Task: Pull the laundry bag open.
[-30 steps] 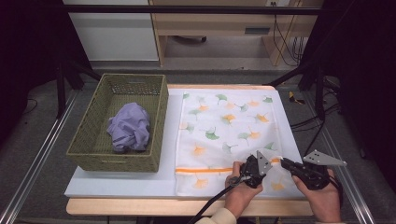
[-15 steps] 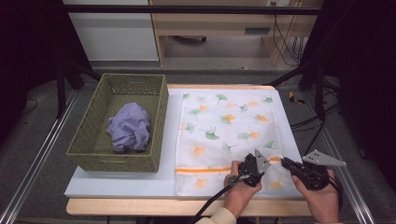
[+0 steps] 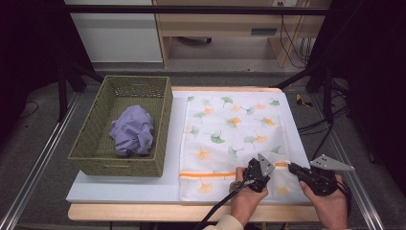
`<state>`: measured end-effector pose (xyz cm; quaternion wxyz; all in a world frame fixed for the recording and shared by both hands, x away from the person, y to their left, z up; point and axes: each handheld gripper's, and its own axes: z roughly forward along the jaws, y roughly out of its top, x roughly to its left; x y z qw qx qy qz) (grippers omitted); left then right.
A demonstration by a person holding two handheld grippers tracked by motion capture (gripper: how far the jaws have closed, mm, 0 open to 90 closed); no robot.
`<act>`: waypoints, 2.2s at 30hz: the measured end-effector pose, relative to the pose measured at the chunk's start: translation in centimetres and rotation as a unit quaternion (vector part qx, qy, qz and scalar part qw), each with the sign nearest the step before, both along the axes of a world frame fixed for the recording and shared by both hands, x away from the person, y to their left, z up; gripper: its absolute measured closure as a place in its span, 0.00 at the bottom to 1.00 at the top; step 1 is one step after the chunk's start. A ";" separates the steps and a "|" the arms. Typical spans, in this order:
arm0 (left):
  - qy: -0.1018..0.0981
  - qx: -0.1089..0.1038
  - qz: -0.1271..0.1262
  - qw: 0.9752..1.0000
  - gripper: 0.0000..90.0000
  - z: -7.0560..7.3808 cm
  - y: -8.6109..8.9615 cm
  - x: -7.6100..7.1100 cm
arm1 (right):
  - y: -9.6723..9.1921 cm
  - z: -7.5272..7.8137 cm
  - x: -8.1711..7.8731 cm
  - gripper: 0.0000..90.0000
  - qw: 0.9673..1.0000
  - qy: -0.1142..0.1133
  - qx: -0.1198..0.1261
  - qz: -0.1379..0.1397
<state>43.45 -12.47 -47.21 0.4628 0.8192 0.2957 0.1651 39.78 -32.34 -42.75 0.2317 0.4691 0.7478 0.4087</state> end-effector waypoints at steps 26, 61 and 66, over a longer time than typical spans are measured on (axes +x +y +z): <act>0.010 0.005 0.004 1.000 1.00 -0.3 1.2 -0.4 | -0.9 -0.3 0.1 0.96 1.000 0.014 0.018 -0.006; 0.032 -0.003 0.026 0.999 1.00 -1.2 2.9 -1.2 | -1.1 -0.2 -0.7 0.96 0.999 0.013 0.022 -0.022; 0.022 0.002 0.031 0.999 1.00 -0.8 3.5 -1.0 | -1.1 -0.3 -0.6 0.96 0.999 0.013 0.022 -0.020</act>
